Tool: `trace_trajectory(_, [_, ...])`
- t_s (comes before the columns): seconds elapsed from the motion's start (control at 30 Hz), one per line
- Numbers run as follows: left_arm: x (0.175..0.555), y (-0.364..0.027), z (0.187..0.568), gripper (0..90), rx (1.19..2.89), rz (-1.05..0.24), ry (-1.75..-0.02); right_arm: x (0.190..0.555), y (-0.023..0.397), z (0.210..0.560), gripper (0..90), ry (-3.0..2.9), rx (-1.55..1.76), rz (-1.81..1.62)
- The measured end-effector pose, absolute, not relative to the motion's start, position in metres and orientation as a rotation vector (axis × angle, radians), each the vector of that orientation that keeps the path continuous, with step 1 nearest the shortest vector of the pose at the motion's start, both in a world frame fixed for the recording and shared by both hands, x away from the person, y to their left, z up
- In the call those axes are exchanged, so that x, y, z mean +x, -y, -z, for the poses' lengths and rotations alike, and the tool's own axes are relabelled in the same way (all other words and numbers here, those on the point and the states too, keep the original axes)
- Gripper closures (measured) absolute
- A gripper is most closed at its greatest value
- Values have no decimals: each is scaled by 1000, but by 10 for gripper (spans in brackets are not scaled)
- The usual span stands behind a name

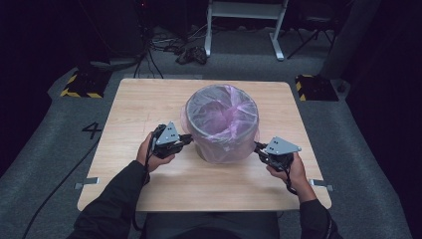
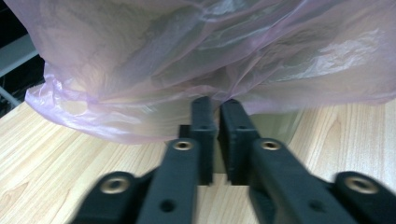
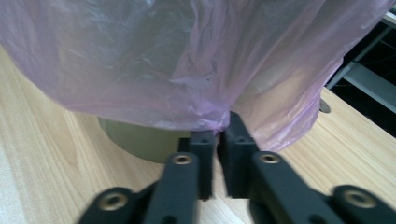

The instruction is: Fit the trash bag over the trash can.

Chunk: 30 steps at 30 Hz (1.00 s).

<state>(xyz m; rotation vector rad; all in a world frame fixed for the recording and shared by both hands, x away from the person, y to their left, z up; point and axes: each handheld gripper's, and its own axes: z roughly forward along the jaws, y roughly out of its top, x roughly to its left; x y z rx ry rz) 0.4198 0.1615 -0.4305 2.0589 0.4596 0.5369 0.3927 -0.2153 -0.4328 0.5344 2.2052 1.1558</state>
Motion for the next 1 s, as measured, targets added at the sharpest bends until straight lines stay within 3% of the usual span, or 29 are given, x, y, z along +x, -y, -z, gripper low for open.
trace_trajectory(0.57, [433, -160, 465, 900, 2260, -411, -489, 413, 224, 469, 900, -2382, 645, -1118])
trace_trajectory(0.8, [437, -163, 476, 900, 2264, -381, -530, 425, 230, 483, 900, -2426, 737, -1143])
trace_trajectory(0.87, [435, -167, 476, 899, 2242, -377, -537, 425, 232, 484, 865, -2413, 750, -1157])
trace_trajectory(1.0, [426, -177, 473, 663, 2213, -387, -553, 421, 237, 483, 658, -2416, 747, -1170])
